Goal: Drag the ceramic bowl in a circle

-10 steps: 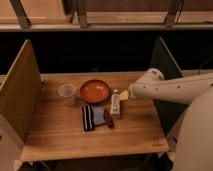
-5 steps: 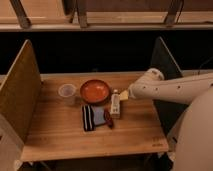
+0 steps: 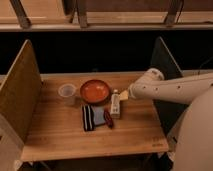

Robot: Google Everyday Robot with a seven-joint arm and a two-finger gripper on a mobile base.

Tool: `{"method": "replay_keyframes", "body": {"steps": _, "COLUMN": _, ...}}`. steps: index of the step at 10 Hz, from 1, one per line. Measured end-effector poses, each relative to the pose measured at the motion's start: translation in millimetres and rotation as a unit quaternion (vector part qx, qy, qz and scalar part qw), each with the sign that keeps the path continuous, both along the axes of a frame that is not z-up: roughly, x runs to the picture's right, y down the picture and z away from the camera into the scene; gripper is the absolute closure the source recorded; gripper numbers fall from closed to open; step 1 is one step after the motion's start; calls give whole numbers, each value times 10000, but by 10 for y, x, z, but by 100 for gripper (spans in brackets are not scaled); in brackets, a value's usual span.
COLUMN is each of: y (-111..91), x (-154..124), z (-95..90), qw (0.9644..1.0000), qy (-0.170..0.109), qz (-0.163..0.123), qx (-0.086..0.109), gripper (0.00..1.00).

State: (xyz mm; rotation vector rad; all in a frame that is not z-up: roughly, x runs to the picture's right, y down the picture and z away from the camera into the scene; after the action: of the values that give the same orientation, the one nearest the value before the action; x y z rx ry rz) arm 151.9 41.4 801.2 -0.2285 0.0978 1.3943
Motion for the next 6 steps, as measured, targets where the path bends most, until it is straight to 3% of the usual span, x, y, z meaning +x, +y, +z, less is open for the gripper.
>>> {"method": "replay_keyframes", "body": {"steps": 1, "y": -11, "x": -10, "z": -2, "qw": 10000, "qy": -28, "qz": -42, "qx": 21, "gripper": 20}}
{"method": "replay_keyframes", "body": {"steps": 4, "y": -80, "x": -144, "z": 35, "qw": 9980, "qy": -347, "qz": -519, "qx": 128, "gripper": 20}}
{"method": "replay_keyframes", "body": {"steps": 6, "y": -154, "x": -293, "z": 120, "qw": 9916, "qy": -687, "qz": -1081, "qx": 149, "gripper": 20}}
